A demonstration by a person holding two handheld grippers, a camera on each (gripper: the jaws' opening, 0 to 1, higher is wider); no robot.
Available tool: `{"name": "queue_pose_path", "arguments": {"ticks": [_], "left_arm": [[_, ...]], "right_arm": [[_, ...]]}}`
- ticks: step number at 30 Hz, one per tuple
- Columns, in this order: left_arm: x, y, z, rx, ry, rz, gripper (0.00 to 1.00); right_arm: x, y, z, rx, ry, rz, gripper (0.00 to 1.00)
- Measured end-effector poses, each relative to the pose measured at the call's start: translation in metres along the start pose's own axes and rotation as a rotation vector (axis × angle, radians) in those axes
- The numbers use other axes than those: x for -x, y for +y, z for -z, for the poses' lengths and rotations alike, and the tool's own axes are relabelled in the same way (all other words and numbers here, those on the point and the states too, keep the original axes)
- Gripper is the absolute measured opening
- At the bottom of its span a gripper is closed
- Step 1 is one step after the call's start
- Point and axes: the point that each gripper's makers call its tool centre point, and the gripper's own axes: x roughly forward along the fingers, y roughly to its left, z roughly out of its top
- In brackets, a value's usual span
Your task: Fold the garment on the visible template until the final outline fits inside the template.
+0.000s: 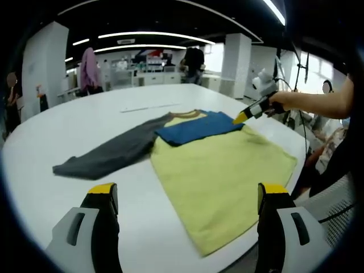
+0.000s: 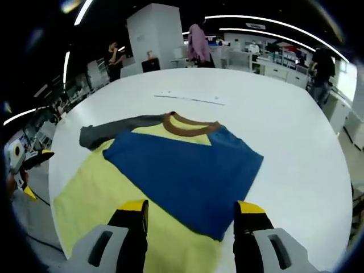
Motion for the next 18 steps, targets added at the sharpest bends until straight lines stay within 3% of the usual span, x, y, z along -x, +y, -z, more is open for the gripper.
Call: {"name": "queue_pose_path", "arguments": {"ticks": [12, 18], "left_arm": [[0.001, -0.002, -0.001, -0.005, 0.003, -0.003, 0.99], [0.002, -0.002, -0.002, -0.004, -0.001, -0.005, 0.99]], "right_arm": [[0.007, -0.013, 0.020, -0.008, 0.025, 0.039, 0.35], [0.006, -0.025, 0.033, -0.003, 0.054, 0.096, 0.22]]}}
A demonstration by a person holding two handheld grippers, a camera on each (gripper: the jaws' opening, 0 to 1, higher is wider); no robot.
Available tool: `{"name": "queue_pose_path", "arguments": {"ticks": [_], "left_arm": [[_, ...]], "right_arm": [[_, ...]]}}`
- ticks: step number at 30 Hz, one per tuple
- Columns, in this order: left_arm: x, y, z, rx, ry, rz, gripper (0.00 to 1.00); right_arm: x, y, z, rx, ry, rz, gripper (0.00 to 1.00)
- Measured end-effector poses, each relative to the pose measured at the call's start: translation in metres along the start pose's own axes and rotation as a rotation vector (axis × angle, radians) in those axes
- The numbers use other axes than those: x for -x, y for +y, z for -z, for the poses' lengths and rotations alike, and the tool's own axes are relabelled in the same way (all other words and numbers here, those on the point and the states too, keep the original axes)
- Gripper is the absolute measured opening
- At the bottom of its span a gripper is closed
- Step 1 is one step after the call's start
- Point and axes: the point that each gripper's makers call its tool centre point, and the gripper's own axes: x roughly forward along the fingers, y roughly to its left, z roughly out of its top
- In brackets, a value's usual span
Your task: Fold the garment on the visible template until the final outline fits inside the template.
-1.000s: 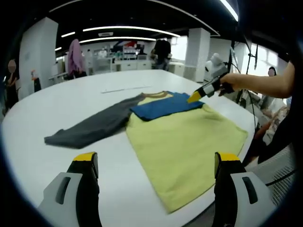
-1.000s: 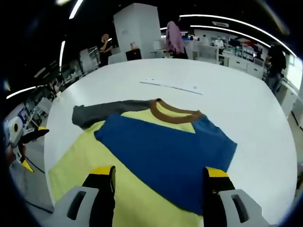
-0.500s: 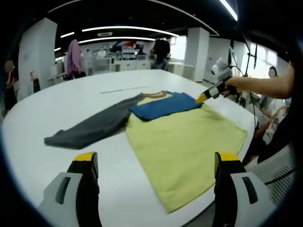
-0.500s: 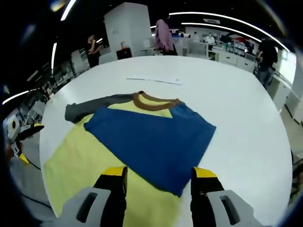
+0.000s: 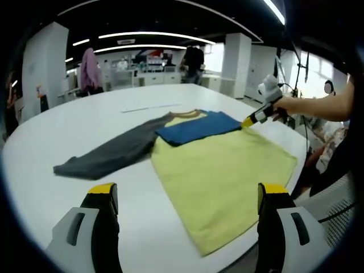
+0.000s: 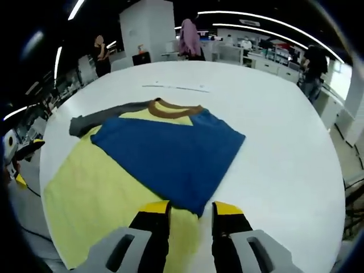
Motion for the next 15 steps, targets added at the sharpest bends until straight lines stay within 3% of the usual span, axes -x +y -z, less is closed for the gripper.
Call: {"name": "queue_pose_path", "arguments": {"ticks": [5, 15], "left_arm": [[0.0009, 0.0033, 0.0021, 0.003, 0.000, -0.006, 0.99], [0.0025, 0.0070, 0.0038, 0.005, 0.000, -0.016, 0.99]], "right_arm": [[-0.0001, -0.0057, 0.0069, -0.039, 0.002, 0.020, 0.11], [-0.0008, -0.0058, 0.0110, -0.067, -0.008, 0.021, 0.02]]}}
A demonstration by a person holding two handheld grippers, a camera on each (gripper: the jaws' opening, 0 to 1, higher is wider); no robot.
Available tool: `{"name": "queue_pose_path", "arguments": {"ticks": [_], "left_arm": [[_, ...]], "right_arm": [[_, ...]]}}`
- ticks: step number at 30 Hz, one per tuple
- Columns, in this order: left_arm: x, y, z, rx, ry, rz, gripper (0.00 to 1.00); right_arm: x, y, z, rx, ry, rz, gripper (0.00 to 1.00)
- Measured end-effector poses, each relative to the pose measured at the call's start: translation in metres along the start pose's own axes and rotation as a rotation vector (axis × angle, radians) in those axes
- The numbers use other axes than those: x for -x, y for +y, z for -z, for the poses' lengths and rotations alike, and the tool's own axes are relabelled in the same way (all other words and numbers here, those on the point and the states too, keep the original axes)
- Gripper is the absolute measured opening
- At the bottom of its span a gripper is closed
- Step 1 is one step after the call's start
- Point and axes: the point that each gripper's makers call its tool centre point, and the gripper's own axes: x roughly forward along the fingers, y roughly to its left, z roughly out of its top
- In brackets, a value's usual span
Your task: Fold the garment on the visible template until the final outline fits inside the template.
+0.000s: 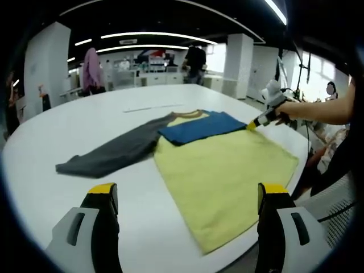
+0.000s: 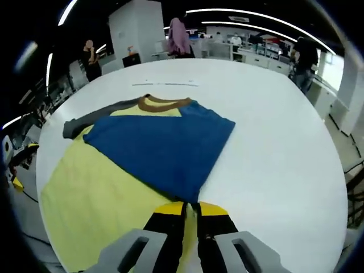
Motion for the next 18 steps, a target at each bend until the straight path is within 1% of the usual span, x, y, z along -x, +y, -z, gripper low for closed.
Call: {"name": "queue_pose_path", "arguments": {"ticks": [6, 18], "left_arm": [[0.001, 0.002, 0.001, 0.003, 0.000, -0.006, 0.99], [0.002, 0.003, 0.002, 0.004, 0.007, -0.012, 0.99]], "right_arm": [[0.001, -0.002, 0.000, -0.001, 0.004, -0.009, 0.00], [0.006, -0.016, 0.003, 0.004, 0.015, -0.004, 0.00]]}}
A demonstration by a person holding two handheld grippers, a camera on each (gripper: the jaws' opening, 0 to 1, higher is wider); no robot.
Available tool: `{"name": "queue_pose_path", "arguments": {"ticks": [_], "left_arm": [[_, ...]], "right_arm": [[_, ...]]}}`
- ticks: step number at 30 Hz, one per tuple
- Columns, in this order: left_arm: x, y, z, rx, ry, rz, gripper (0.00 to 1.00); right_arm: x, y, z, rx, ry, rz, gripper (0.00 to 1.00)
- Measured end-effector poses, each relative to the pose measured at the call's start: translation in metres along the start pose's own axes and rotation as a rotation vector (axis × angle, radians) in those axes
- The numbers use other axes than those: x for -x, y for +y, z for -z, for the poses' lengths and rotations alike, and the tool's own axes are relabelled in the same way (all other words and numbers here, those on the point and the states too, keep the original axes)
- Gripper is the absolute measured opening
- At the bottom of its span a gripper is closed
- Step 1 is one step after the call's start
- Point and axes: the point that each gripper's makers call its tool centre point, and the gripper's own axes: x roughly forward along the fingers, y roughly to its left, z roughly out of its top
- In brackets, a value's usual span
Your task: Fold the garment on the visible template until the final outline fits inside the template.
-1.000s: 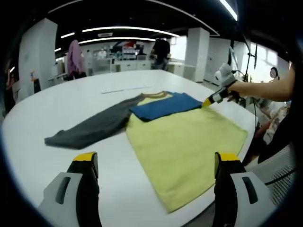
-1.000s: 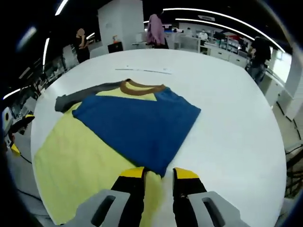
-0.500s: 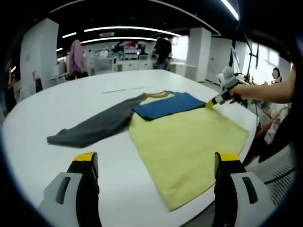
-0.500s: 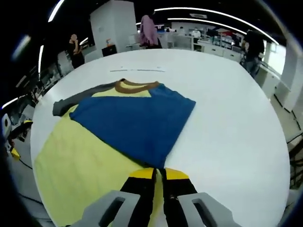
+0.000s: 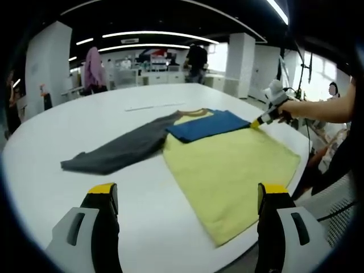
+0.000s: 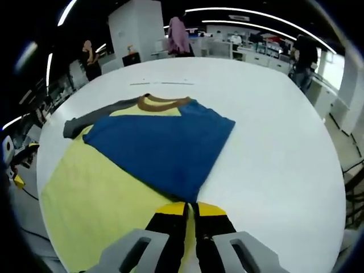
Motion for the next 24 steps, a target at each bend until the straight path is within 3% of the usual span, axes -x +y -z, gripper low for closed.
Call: {"name": "queue_pose_path", "arguments": {"ticks": [8, 13, 24], "left_arm": [[0.000, 0.001, 0.000, 0.002, 0.004, -0.001, 0.99], [0.003, 0.003, 0.001, -0.001, 0.013, -0.007, 0.99], [0.002, 0.010, 0.002, 0.008, 0.007, -0.018, 0.99]], "right_arm": [[0.003, -0.010, 0.002, -0.002, 0.011, 0.006, 0.00], [0.008, -0.010, -0.003, -0.001, -0.007, -0.003, 0.06], [0.027, 0.020, -0.018, 0.007, -0.073, -0.067, 0.50]]}}
